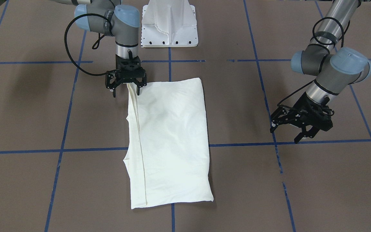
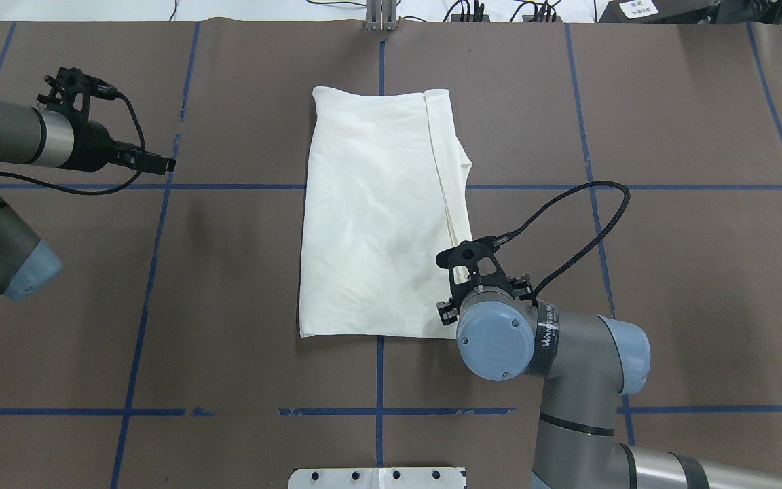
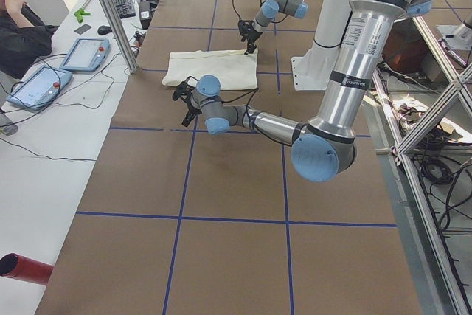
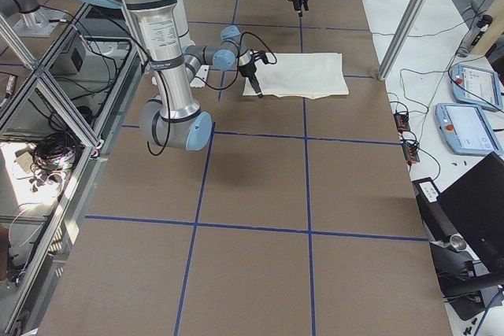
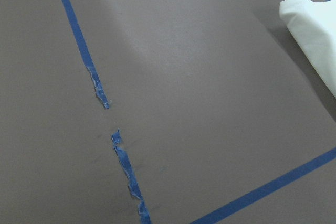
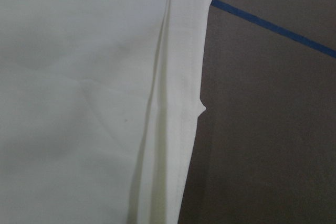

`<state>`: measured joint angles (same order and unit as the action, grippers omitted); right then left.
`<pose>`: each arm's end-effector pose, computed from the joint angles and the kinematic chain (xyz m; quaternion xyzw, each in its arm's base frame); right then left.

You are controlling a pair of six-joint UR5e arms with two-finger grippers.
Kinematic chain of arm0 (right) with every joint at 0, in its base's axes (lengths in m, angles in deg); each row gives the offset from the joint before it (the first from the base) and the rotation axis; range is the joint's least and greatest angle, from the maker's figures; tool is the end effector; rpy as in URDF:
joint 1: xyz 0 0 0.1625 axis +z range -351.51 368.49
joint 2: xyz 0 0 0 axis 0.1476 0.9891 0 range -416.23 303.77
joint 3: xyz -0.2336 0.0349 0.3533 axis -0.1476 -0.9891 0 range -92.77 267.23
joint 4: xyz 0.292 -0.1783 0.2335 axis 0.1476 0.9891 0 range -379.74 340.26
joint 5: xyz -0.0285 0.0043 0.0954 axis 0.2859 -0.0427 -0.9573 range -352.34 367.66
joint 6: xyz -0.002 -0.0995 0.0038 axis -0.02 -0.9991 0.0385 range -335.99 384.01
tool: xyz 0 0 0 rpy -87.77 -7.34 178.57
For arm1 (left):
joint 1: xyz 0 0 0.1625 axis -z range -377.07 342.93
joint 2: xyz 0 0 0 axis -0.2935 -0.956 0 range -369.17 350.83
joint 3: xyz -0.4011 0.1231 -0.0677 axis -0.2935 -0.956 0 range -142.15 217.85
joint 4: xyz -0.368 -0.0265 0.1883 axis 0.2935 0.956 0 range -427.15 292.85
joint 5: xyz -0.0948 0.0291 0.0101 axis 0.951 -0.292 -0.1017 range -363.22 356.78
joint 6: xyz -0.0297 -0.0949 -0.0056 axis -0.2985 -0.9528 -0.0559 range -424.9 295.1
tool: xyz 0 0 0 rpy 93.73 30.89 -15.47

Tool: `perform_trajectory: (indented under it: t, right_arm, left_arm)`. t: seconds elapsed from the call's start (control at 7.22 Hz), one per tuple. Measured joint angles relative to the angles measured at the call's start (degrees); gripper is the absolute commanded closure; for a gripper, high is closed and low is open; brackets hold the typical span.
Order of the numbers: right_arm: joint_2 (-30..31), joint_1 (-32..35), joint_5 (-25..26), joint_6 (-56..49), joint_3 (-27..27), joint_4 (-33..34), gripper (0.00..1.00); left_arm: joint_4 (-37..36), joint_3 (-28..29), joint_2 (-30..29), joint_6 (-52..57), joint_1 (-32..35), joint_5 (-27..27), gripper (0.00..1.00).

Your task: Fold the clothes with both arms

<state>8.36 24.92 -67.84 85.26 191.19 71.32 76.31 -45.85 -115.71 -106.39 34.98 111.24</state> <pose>-0.5533 -0.3280 0.3115 0.2351 -0.2547 -0.0593 0.9361 0.3163 -0.5553 0.4509 0.2817 0.4680 0.0862 0.8332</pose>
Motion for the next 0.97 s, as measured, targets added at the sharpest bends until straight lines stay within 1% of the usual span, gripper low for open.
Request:
perform_trajectory:
  t: [0.55, 0.97]
  right_arm:
    - [0.3, 1.9, -2.2, -3.3, -0.1, 0.6, 0.0]
    - [1.7, 3.7, -2.9, -4.3, -0.2, 1.4, 0.0]
  left_arm:
    - [0.0, 0.0, -0.2, 0.0, -0.1, 0.0, 0.0]
    - [0.1, 0.0, -0.3, -0.3, -0.1, 0.0, 0.0]
